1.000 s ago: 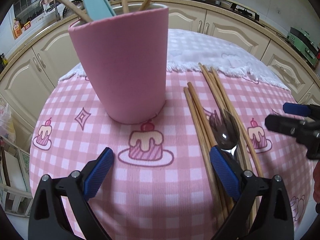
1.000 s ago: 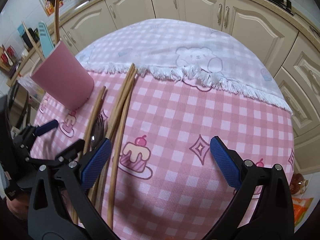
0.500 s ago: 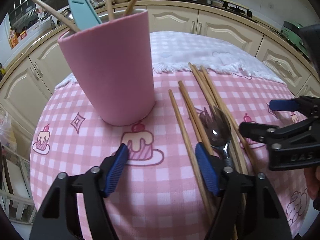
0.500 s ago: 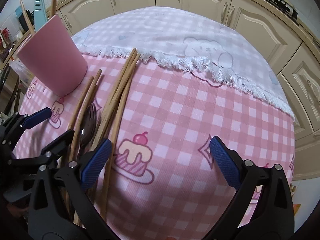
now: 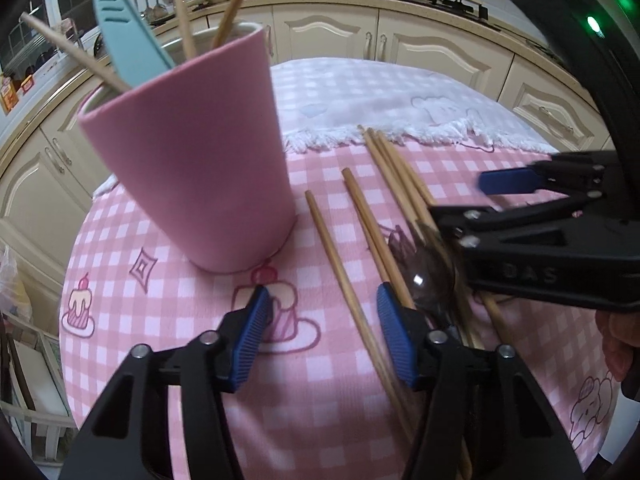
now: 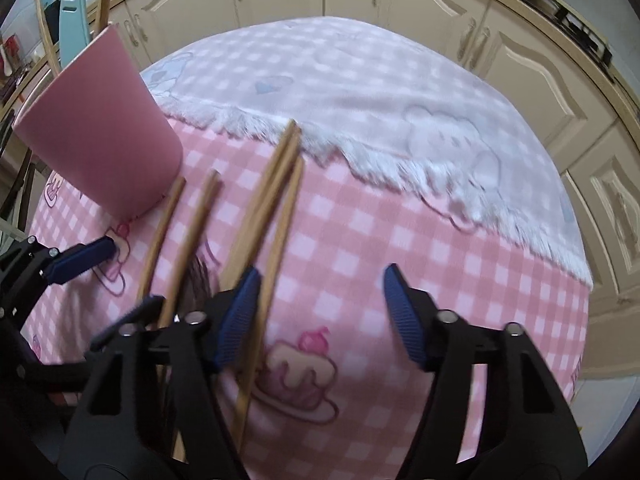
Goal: Organize utensils
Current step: 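Close the left tool on one chopstick while the right tool grasps another chopstick, then carry both chopsticks up over the pink cup and lower them toward it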
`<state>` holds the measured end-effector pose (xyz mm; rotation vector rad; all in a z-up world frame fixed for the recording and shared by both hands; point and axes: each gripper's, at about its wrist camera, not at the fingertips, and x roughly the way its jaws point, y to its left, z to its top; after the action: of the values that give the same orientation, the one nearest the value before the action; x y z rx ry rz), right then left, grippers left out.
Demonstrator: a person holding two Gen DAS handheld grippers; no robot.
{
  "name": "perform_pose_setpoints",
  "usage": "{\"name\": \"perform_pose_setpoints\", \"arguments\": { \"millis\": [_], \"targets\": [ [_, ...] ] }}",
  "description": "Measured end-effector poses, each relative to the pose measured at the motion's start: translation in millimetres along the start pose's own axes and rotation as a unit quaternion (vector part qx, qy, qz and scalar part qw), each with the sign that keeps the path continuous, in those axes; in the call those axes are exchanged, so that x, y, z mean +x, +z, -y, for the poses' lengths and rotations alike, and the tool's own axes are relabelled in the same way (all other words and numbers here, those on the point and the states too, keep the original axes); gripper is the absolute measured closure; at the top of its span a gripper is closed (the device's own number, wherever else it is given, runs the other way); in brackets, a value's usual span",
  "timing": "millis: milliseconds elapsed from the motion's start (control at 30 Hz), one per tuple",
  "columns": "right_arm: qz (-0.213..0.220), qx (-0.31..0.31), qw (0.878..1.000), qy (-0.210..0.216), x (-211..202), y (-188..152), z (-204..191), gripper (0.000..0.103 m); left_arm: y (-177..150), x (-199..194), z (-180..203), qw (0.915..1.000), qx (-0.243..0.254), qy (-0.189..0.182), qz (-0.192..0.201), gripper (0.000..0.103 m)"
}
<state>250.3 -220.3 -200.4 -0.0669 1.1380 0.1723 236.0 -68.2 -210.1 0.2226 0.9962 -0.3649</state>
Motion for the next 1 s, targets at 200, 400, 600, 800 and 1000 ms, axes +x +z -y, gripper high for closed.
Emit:
{"name": "perform_pose_setpoints", "arguments": {
  "millis": [200,400,600,800,1000],
  "targets": [
    [0.010,0.017,0.998,0.056,-3.9,-0.4,8.5,0.097,1.0,-3.2,1.5,0.9992,-0.002,-0.038,-0.008,0.098],
    [0.062,0.064,0.991,0.104,-33.8,-16.3,35.7,0.097,-10.2,-25.8,-5.8,0.9980,-0.018,-0.058,0.020,0.098],
    [0.131,0.090,0.977,0.141,-70.5,-20.3,48.8,0.097,-13.1,-62.9,-17.2,0.9933,-0.046,-0.065,0.084,0.098],
    [0.151,0.105,0.972,0.148,-82.1,-22.1,53.9,0.097,-8.9,-88.6,-25.3,0.9885,-0.061,-0.060,0.125,0.098],
    [0.190,0.099,0.964,0.160,-102.6,-20.8,50.6,0.097,-0.8,-114.7,-31.5,0.9828,-0.065,-0.057,0.164,0.098]
  ]
}}
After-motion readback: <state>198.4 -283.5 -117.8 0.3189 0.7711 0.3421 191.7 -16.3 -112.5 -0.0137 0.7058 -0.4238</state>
